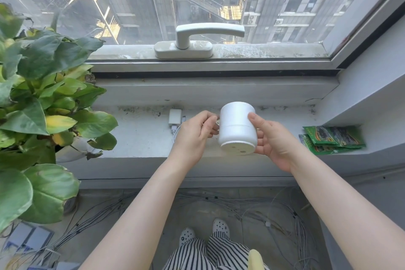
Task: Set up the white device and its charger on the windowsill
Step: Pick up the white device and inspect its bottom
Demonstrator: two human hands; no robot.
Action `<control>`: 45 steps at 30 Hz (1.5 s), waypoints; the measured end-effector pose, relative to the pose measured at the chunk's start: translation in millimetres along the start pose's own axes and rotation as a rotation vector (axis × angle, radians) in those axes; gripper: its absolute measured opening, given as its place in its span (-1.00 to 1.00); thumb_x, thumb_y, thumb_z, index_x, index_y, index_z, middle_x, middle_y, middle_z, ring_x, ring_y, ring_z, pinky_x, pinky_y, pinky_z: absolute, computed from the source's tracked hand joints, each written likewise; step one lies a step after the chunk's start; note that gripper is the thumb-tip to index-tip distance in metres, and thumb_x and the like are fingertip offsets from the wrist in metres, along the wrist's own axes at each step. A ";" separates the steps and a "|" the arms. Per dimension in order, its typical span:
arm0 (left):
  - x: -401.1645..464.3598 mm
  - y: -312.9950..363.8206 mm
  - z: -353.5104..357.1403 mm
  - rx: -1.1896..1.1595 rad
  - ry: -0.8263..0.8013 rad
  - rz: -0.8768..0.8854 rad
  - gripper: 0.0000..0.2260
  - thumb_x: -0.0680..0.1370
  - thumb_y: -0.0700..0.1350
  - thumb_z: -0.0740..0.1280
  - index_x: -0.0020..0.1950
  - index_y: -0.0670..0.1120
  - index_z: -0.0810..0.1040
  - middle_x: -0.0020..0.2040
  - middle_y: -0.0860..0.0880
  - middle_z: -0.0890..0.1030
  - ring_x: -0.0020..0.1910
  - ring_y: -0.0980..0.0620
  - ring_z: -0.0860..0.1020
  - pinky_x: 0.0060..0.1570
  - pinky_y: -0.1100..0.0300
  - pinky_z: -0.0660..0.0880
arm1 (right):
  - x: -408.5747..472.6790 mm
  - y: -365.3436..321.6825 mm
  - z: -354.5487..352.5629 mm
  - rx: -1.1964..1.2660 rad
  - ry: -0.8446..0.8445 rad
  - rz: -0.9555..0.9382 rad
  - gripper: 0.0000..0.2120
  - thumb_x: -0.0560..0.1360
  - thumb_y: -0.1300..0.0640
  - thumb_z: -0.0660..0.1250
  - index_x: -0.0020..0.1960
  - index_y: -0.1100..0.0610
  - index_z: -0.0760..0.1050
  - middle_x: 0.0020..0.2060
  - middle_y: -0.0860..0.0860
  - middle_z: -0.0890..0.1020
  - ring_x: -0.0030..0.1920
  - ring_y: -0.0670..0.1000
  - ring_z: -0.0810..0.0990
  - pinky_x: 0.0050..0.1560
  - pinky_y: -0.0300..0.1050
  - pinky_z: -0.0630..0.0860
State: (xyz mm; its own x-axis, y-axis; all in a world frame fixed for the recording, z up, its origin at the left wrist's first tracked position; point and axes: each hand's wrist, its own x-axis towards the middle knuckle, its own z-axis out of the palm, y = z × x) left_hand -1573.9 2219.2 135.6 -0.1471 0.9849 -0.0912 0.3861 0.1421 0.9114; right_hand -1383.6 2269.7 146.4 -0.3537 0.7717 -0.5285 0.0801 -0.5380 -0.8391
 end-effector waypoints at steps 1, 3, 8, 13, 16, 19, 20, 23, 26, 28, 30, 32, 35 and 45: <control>-0.6 -3.6 -1.9 0.068 0.012 0.061 -0.80 0.61 -0.18 0.19 0.17 -0.08 0.55 -0.04 0.02 0.64 -0.06 0.16 0.61 0.03 0.14 0.55 | -0.1 -1.0 -0.4 0.025 -0.003 0.023 -0.48 0.31 -0.18 0.35 0.09 0.18 0.55 -0.14 0.16 0.73 -0.24 0.05 0.72 -0.15 -0.04 0.66; -2.2 -8.2 -4.3 0.154 0.009 0.194 -0.57 0.52 -0.34 0.26 0.34 -0.03 0.45 0.14 0.04 0.57 0.12 0.15 0.55 0.18 0.17 0.49 | -0.1 -2.4 -0.4 0.058 -0.002 0.063 -0.47 0.31 -0.20 0.36 0.08 0.17 0.54 -0.16 0.16 0.73 -0.27 0.06 0.71 -0.20 -0.04 0.67; -3.2 -5.2 -3.2 0.200 -0.043 0.377 -0.32 0.37 -0.40 0.41 0.45 -0.04 0.35 0.39 0.01 0.41 0.42 0.14 0.33 0.39 0.24 0.29 | 0.7 -2.2 1.5 0.026 -0.004 0.109 -0.47 0.32 -0.25 0.34 0.07 0.16 0.57 -0.15 0.15 0.73 -0.27 0.06 0.71 -0.28 -0.10 0.63; -4.9 -1.4 0.7 0.201 -0.050 0.425 -0.39 0.38 -0.29 0.48 0.41 -0.07 0.41 0.42 -0.03 0.38 0.40 0.14 0.34 0.30 0.47 0.22 | 0.5 -3.4 2.2 -0.001 -0.012 0.135 -0.44 0.30 -0.29 0.33 0.06 0.13 0.58 -0.12 0.14 0.73 -0.24 0.08 0.71 -0.23 -0.07 0.64; -3.9 -1.0 3.3 0.162 -0.096 0.439 -0.38 0.37 -0.20 0.51 0.40 -0.11 0.42 0.44 -0.08 0.37 0.43 0.10 0.34 0.35 0.35 0.27 | 0.8 -4.9 2.3 -0.027 -0.021 0.163 -0.41 0.31 -0.33 0.32 0.08 0.12 0.60 -0.08 0.14 0.72 -0.20 0.10 0.71 -0.18 -0.05 0.64; -3.9 -0.5 3.7 0.147 -0.102 0.444 -0.37 0.35 -0.16 0.54 0.39 -0.12 0.43 0.45 -0.07 0.38 0.44 0.10 0.33 0.40 0.24 0.28 | 1.0 -6.0 1.7 -0.063 -0.027 0.188 -0.44 0.41 -0.35 0.27 0.12 0.09 0.59 -0.07 0.13 0.72 -0.17 0.09 0.70 -0.17 -0.06 0.63; -4.3 0.2 3.1 0.146 -0.100 0.447 -0.37 0.34 -0.15 0.55 0.38 -0.12 0.44 0.44 -0.06 0.40 0.44 0.12 0.33 0.40 0.24 0.27 | 1.0 -6.5 1.4 -0.084 -0.030 0.196 -0.44 0.42 -0.36 0.25 0.12 0.08 0.59 -0.06 0.14 0.71 -0.16 0.09 0.69 -0.17 -0.06 0.63; -6.5 1.0 1.4 0.149 -0.089 0.450 -0.36 0.31 -0.11 0.57 0.35 -0.12 0.46 0.39 -0.01 0.46 0.40 0.17 0.37 0.36 0.29 0.29 | -2.2 -8.7 2.5 -0.167 -0.035 0.192 -0.41 0.45 -0.38 0.17 0.10 0.09 0.60 -0.10 0.17 0.71 -0.16 0.12 0.68 -0.18 -0.05 0.63; -6.6 -1.4 0.0 0.135 -0.066 0.399 -0.33 0.26 -0.08 0.59 0.34 -0.09 0.47 0.35 0.04 0.51 0.35 0.19 0.42 0.34 0.26 0.34 | -4.5 -9.2 4.0 -0.269 0.014 0.153 -0.35 0.49 -0.36 0.11 0.00 0.21 0.61 -0.20 0.24 0.70 -0.24 0.17 0.69 -0.21 -0.04 0.64; -6.2 -4.0 -0.9 0.088 -0.057 0.347 -0.31 0.23 -0.10 0.60 0.33 -0.08 0.48 0.30 0.06 0.54 0.30 0.18 0.46 0.32 0.22 0.38 | -2.7 -5.1 3.4 -0.323 0.103 0.067 -0.38 0.54 -0.28 0.13 -0.03 0.29 0.59 -0.22 0.28 0.69 -0.27 0.19 0.69 -0.14 0.03 0.67; -5.7 -6.5 -2.0 0.039 -0.050 0.309 -0.30 0.21 -0.12 0.62 0.32 -0.09 0.49 0.25 0.06 0.57 0.25 0.16 0.49 0.28 0.22 0.41 | 1.1 2.4 0.3 -0.411 0.181 -0.110 -0.60 0.58 -0.09 0.22 0.00 0.25 0.60 -0.17 0.23 0.70 -0.21 0.14 0.70 -0.02 0.12 0.64; -5.1 -8.1 -3.3 -0.004 -0.041 0.280 -0.33 0.21 -0.14 0.62 0.29 -0.07 0.51 0.21 0.08 0.58 0.23 0.15 0.51 0.25 0.26 0.43 | 2.0 7.6 -5.0 -0.479 0.185 -0.309 -0.89 0.54 0.20 0.31 0.03 0.12 0.59 -0.07 0.09 0.70 -0.05 0.03 0.68 0.07 0.05 0.61; -4.1 -9.2 -5.3 -0.041 -0.025 0.247 -0.36 0.21 -0.14 0.62 0.25 -0.02 0.53 0.17 0.10 0.60 0.19 0.18 0.52 0.19 0.35 0.42 | -3.6 10.6 -8.0 -0.512 0.015 -0.453 -0.49 0.43 0.44 0.30 0.20 -0.07 0.49 0.14 -0.07 0.63 0.18 -0.10 0.58 0.23 -0.10 0.49; -2.8 -7.4 -3.6 -0.008 0.009 0.209 -0.43 0.21 0.01 0.61 0.18 0.05 0.55 0.09 0.12 0.60 0.11 0.21 0.54 0.08 0.41 0.43 | -2.3 13.2 4.5 -0.451 -0.042 -0.524 -0.32 0.28 0.28 0.58 0.33 0.05 0.42 0.23 -0.09 0.58 0.26 -0.08 0.53 0.27 -0.17 0.46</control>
State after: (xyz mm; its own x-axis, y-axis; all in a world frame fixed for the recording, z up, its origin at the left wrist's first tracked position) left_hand -1579.6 2215.0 130.5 -0.0723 0.9919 0.1040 0.4021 -0.0664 0.9132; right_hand -1385.9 2259.2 137.1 -0.4870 0.8725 -0.0411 0.2654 0.1030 -0.9586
